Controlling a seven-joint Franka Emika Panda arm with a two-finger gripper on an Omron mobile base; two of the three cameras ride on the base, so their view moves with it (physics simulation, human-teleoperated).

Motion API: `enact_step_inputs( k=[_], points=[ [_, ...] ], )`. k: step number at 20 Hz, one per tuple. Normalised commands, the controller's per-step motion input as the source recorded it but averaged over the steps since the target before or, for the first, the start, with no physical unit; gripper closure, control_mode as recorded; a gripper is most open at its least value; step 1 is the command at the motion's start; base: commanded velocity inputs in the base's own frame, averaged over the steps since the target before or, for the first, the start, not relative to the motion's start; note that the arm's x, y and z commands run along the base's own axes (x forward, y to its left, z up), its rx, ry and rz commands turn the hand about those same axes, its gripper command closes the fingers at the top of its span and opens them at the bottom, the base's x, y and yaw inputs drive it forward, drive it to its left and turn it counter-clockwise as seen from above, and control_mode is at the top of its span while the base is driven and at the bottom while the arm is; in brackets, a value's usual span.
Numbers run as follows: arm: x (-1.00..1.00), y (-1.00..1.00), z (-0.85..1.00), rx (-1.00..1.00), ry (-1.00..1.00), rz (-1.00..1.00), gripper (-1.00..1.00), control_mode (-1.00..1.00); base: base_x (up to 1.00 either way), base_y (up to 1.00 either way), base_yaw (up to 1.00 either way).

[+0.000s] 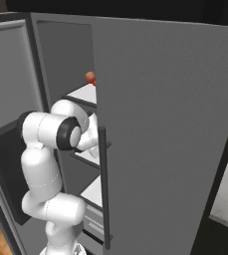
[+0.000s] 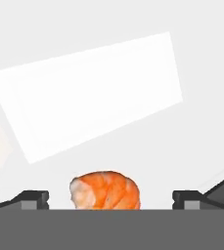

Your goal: Take the peach and shrimp from the second highest rack and move them to the highest rack where the carrot and sweet potato are located, to maximize freezer space. Close the freezer door after rearranging.

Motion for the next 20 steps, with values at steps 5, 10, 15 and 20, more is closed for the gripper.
enact_step_inputs(
  k=[5, 10, 15, 20],
  points=[
    [0.0, -0.22, -0.62, 0.17, 0.0, 0.12, -1.0, -1.0, 0.0, 0.0, 0.0],
    [0.0, -0.16, -0.72, 0.05, 0.06, 0.1, -1.0, -1.0, 0.0, 0.0, 0.0],
    [0.0, -0.01, -0.74, 0.0, 0.22, 0.05, 1.0, -1.0, 0.0, 0.0, 0.0],
    [-0.07, -0.13, -0.74, 0.05, 0.04, 0.01, 1.0, -1.0, 0.0, 0.0, 0.0]
  ],
)
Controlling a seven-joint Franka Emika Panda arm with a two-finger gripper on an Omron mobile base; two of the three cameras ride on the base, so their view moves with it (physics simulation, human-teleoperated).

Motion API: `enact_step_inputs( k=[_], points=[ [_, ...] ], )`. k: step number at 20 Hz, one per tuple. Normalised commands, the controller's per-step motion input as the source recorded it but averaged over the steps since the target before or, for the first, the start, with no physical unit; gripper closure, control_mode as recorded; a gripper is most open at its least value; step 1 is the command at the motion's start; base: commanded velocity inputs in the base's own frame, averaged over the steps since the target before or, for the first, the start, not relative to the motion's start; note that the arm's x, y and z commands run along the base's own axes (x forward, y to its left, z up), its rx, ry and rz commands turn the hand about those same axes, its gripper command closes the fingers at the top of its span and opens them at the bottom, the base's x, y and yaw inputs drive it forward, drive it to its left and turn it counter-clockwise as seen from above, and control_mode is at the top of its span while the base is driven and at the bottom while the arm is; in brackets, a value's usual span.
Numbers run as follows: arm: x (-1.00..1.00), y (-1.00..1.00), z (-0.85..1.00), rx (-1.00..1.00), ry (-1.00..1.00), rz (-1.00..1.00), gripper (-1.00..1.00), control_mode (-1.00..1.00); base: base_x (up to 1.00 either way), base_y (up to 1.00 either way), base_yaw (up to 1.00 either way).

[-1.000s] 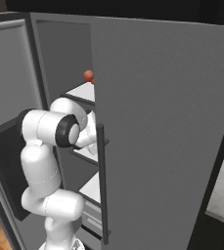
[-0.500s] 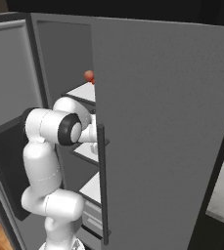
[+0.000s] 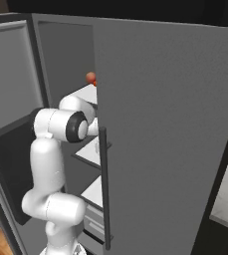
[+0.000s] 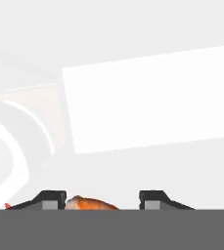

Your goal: Take the peach and shrimp from the second highest rack and move them to the highest rack where the carrot and sweet potato are located, to maximize freezer space. Close the freezer door after rearranging.

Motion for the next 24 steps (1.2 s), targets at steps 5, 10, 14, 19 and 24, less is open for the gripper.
enact_step_inputs(
  k=[5, 10, 14, 19, 24],
  points=[
    [-0.44, -0.1, -0.58, 0.14, -0.32, 0.03, 1.0, -1.0, 0.0, 0.0, 0.0],
    [-0.55, 0.14, -0.15, 0.0, -0.68, 0.05, 1.0, -1.0, 0.0, 0.0, 0.0],
    [-0.29, 0.48, 0.0, 0.0, -0.52, 0.0, 1.0, -1.0, 0.0, 0.0, 0.0],
    [-0.37, 0.38, 0.12, 0.0, -0.24, 0.0, 1.0, -1.0, 0.0, 0.0, 0.0],
    [-0.51, 0.15, 0.42, 0.0, -0.12, 0.0, 1.0, -1.0, 0.0, 0.0, 0.0]
  ],
)
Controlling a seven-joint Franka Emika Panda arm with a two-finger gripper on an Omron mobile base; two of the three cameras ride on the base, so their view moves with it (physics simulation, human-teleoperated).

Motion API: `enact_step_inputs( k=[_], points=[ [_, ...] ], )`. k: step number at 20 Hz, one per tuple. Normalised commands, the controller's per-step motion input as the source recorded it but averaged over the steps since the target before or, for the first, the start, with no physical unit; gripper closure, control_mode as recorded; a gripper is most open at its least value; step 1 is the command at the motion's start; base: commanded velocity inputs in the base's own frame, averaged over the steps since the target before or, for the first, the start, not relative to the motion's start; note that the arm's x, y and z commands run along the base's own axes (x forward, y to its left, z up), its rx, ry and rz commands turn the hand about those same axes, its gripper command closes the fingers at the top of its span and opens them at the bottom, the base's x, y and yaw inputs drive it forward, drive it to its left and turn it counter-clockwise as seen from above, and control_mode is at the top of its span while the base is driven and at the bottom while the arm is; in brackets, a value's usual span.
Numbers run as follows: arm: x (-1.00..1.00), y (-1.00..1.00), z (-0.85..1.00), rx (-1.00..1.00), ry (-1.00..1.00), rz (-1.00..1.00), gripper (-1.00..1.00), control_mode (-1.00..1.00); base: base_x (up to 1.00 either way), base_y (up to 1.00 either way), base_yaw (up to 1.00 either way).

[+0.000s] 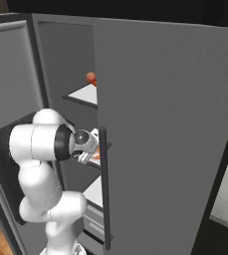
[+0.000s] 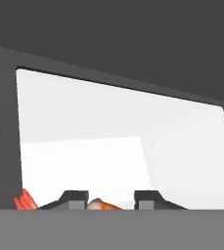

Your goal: Take the peach and shrimp from the second highest rack and move them to the highest rack where the carrot and sweet potato are located, to maximize freezer space. Close the freezer door after rearranging.

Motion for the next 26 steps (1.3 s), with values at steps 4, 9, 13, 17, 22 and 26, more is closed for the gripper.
enact_step_inputs(
  k=[4, 9, 13, 17, 22, 26],
  points=[
    [-0.58, 0.06, 0.57, 0.0, -0.12, 0.0, 1.0, -1.0, 0.0, 0.0, 0.0],
    [-0.64, 0.03, 0.75, 0.0, -0.21, 0.0, 1.0, -1.0, 0.0, 0.0, 0.0],
    [-0.46, 0.01, 0.9, 0.0, -0.11, 0.0, 1.0, -1.0, 0.0, 0.0, 0.0],
    [-0.45, 0.0, 0.82, 0.03, 0.0, 0.0, 1.0, -1.0, 0.0, 0.0, 0.0],
    [-0.57, 0.01, 0.49, 0.05, 0.04, 0.0, 1.0, -1.0, 0.0, 0.0, 0.0],
    [-0.63, 0.0, 0.4, 0.04, 0.09, 0.0, 1.0, -1.0, 0.0, 0.0, 0.0]
  ],
)
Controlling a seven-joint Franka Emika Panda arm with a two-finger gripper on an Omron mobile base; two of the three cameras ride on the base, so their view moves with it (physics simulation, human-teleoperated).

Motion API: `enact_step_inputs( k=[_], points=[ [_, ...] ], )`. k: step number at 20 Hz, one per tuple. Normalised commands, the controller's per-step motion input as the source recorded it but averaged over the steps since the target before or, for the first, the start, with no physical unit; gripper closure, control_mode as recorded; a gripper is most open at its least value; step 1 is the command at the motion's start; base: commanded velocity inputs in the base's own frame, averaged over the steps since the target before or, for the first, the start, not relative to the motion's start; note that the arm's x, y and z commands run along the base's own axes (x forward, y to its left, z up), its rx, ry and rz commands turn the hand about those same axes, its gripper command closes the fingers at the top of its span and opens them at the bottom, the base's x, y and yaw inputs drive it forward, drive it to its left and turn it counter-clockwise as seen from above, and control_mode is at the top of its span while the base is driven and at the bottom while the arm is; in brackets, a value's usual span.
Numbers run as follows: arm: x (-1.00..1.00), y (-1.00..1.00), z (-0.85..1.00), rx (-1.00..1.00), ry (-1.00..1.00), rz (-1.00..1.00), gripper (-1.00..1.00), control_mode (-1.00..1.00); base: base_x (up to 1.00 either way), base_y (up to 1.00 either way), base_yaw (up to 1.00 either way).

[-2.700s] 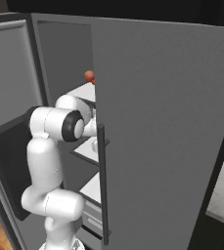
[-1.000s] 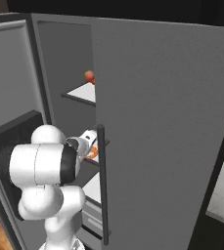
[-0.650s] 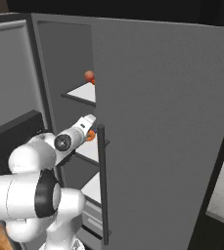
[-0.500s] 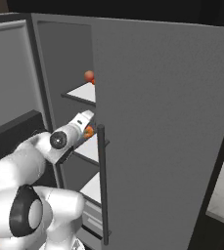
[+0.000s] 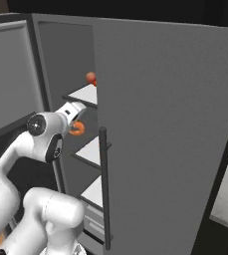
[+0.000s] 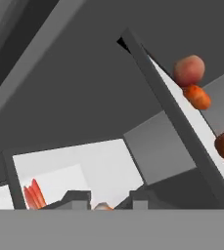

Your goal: Take the peach and shrimp from the second highest rack and move them to the highest rack where the carrot and sweet potato are located, to maximize freezer space. Close the freezer door after rearranging.

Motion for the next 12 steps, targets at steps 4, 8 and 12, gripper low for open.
enact_step_inputs(
  k=[4, 8, 12],
  points=[
    [-0.59, 0.0, 0.45, 0.03, 0.01, 0.0, 1.0, -1.0, 0.0, 0.0, 0.0],
    [-0.41, 0.0, 0.5, 0.0, -0.03, 0.0, 1.0, -1.0, 0.0, 0.0, 0.0],
    [-0.19, 0.0, 0.56, 0.0, -0.08, 0.0, 1.0, -1.0, 0.0, 0.0, 0.0]
  ],
)
